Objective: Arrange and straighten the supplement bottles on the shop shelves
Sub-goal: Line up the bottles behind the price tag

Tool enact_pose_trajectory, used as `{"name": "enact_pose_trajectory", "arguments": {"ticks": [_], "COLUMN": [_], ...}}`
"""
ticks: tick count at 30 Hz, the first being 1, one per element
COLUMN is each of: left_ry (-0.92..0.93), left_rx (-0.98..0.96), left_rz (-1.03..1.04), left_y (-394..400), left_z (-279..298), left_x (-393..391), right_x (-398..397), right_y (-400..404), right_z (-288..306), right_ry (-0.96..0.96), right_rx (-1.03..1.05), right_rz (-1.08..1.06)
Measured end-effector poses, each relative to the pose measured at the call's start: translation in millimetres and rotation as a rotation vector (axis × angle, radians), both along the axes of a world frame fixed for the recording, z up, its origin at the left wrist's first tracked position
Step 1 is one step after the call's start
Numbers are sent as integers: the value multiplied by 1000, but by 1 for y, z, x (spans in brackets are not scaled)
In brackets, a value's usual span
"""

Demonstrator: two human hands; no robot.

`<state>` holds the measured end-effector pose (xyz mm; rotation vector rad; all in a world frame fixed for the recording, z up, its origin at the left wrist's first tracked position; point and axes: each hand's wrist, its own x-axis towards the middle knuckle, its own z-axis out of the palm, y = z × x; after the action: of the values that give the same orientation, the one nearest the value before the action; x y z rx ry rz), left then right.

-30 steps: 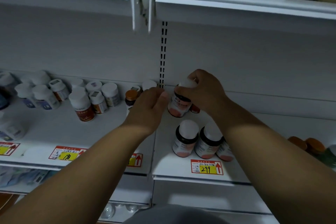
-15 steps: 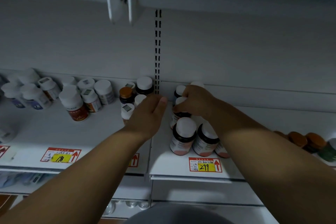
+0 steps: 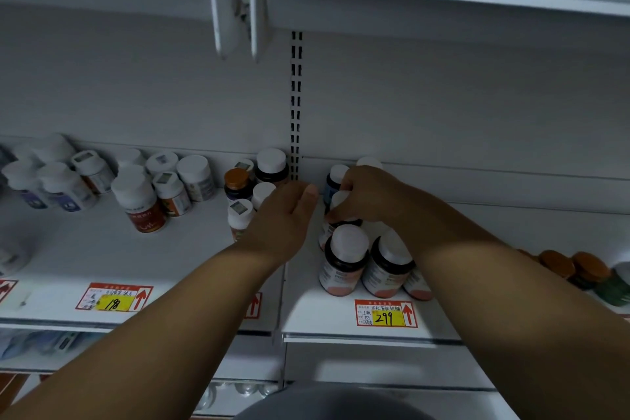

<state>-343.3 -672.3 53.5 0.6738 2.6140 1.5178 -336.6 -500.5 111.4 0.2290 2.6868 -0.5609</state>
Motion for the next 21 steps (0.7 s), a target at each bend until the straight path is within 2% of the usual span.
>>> {"name": "enact_pose_trajectory", "arguments": {"ticks": [5,8,12,16,18,21], "left_ry": [22,13,29,64,79,84], "left_rx": [12,25,13,-10,-26,-56], "left_rz": [-20,-21,-32,-52,-59,-77], "left_y": [3,5,9,18,25,34], "left_z": [-2,-3,-1,7,11,18], "left_x": [-3,-4,-10,-17,-22,-27], "right_x": [-5,-3,-6,-12,-13,-16], "right_y": [3,6,15,39,46,48], "right_z": [1,0,5,-5,-12,-23], "right_ry": [-84,-57,98,430,452,366], "right_rx": [8,-31,-104,69,70,91], "right_rz": [-3,16,-29,-183,-211,-191]}}
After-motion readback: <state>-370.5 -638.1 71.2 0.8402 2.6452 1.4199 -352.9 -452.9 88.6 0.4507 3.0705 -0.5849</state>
